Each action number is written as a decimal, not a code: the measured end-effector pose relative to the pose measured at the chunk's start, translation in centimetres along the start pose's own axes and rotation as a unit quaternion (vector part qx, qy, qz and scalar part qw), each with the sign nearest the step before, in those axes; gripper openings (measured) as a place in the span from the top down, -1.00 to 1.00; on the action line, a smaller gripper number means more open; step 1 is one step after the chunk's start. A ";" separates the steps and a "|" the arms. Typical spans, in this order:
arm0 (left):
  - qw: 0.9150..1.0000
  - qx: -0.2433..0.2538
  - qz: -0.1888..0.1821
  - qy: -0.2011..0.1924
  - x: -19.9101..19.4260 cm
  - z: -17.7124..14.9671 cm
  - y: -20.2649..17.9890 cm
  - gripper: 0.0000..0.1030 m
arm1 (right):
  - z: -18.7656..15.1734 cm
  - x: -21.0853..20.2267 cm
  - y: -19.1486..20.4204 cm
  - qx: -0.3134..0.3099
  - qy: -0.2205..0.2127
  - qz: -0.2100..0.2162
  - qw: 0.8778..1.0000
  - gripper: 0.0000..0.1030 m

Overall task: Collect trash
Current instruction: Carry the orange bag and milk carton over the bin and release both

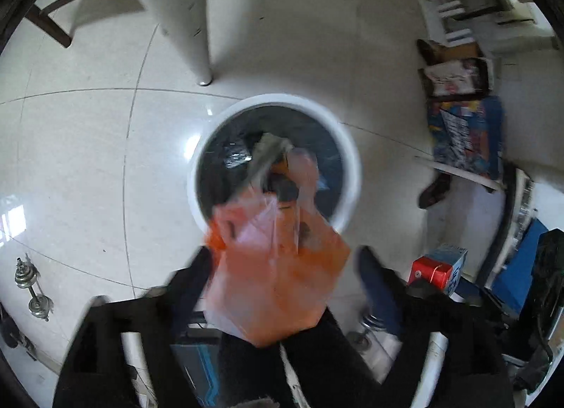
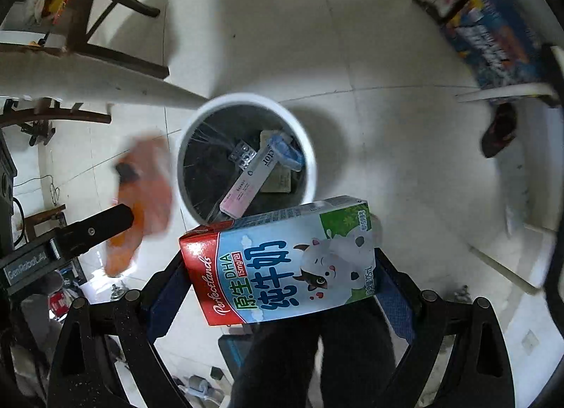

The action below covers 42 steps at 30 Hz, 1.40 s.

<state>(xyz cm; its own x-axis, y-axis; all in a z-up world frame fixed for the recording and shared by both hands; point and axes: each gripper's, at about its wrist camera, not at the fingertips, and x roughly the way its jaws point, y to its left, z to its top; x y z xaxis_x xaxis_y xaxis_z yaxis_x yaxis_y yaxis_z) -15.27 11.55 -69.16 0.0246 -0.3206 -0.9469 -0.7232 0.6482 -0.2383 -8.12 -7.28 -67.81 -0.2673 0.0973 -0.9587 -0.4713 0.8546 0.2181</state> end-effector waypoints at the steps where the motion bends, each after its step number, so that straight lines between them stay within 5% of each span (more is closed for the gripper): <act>1: 1.000 -0.003 0.004 0.000 0.8 -0.1 0.9 -0.96 | 0.4 1.4 0.0 -0.001 0.003 0.001 1.000 -0.87; 9: 0.996 -0.026 0.080 -0.035 1.4 -1.9 5.4 -0.96 | 2.8 9.0 0.8 -0.003 0.018 0.012 1.000 -1.00; 17: 0.990 -0.030 0.121 -0.059 -1.4 -3.4 5.4 -0.95 | 2.8 7.5 2.2 -0.023 0.008 -0.015 1.000 -1.00; 28: 0.989 -0.009 0.135 -0.067 -8.7 -6.0 1.4 -0.95 | 0.2 -2.0 3.1 -0.034 -0.016 -0.086 0.996 -1.00; 42: 0.986 0.015 0.127 -0.104 -23.2 -11.1 -2.0 -0.95 | -4.2 -18.6 6.8 -0.056 -0.035 -0.078 0.995 -1.00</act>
<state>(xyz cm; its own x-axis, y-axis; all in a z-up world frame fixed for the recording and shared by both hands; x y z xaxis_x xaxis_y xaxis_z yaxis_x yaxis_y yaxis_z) -22.05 9.99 -44.28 -0.0107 0.0016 -0.9999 -0.7043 0.7098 0.0087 -9.89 -5.47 -47.70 -0.1260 0.0069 -0.9920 -0.5942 0.8002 0.0810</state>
